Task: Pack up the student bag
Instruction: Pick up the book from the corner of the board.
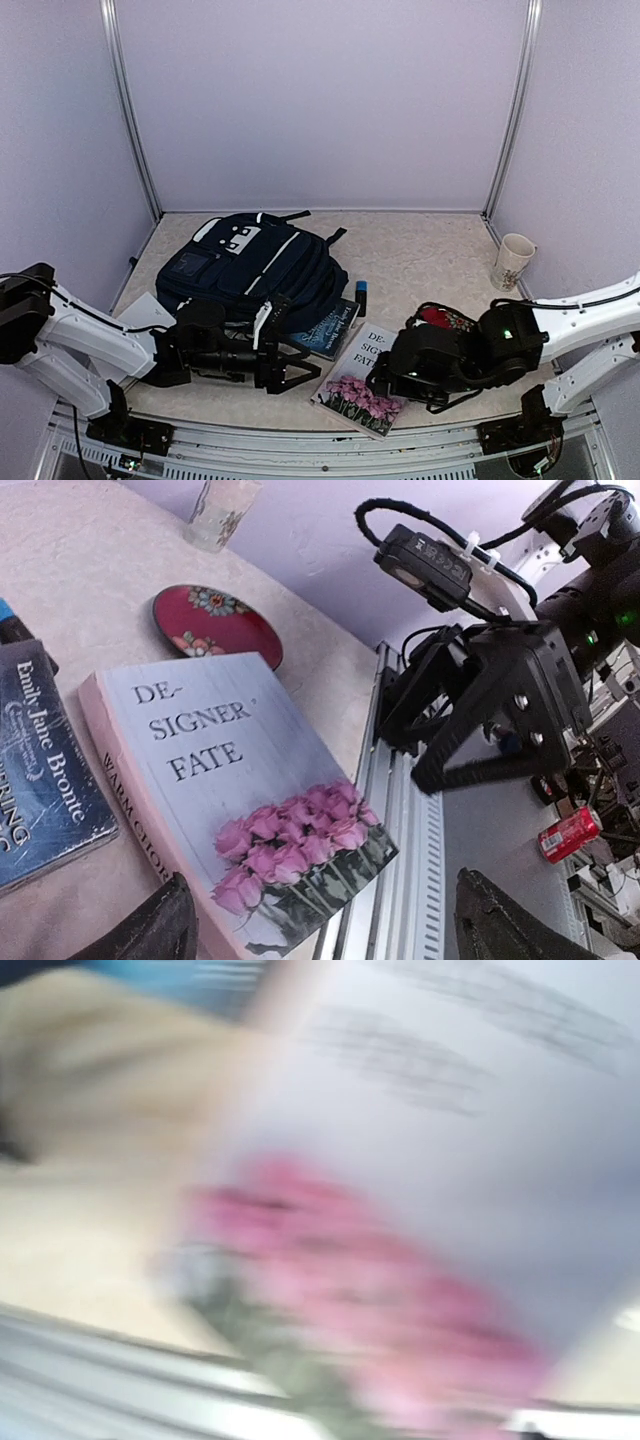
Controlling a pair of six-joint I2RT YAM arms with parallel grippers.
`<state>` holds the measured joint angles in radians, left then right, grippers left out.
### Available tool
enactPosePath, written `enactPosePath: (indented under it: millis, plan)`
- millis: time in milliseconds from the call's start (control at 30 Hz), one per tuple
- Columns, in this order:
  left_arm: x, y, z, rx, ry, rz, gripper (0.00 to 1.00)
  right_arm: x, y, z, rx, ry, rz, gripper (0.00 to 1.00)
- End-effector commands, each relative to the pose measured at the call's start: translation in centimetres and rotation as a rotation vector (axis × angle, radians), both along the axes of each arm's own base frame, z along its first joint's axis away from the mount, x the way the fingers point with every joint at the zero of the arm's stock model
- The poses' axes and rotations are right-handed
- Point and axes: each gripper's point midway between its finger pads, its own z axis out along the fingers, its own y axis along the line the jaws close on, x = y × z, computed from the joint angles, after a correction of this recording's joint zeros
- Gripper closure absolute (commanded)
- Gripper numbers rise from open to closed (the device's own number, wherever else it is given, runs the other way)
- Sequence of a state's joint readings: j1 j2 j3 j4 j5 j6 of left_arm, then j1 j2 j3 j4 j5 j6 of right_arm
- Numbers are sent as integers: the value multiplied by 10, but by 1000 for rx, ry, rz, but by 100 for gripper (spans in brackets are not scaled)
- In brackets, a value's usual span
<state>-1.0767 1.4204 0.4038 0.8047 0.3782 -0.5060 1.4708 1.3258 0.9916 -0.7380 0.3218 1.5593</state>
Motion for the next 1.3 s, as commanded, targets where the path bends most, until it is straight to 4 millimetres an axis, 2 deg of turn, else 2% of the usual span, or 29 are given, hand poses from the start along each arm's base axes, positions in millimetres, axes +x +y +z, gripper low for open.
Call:
enactPosePath:
  millis: [0,67,267,400,500,600,700,800,833,867,1033,1133,1267]
  plan:
    - [1,-6,-51,184,45,-33,13,-10,-36,-20,139,98,-179,2]
    - [-2,-14,-68,249,71,-78,13,-12,-41,-28,165,106,-175,0]
    - [6,-23,-91,286,108,-78,13,0,-54,-45,148,69,-207,2]
    - [4,-33,-102,305,148,-119,15,20,-46,-49,258,56,-171,8]
    - [4,-33,-108,308,160,-119,16,32,-46,-61,216,63,-152,9]
    - [6,-32,-113,317,165,-121,16,42,-30,-69,213,62,-78,14]
    - [7,-33,-116,316,175,-127,18,49,-15,-70,220,45,-10,28]
    - [7,-36,-119,318,180,-139,21,49,-8,-71,207,51,11,43]
    - [7,-38,-119,315,183,-144,22,50,-7,-71,212,49,12,58]
    - [7,-38,-120,315,185,-147,22,51,-4,-68,221,44,14,68]
    - [5,-42,-109,276,167,-172,23,55,23,-39,266,-1,104,100]
    - [0,-46,-100,251,138,-202,22,59,32,-22,262,-17,115,100]
    - [6,-40,-72,176,76,-152,18,65,24,-4,200,-51,90,100]
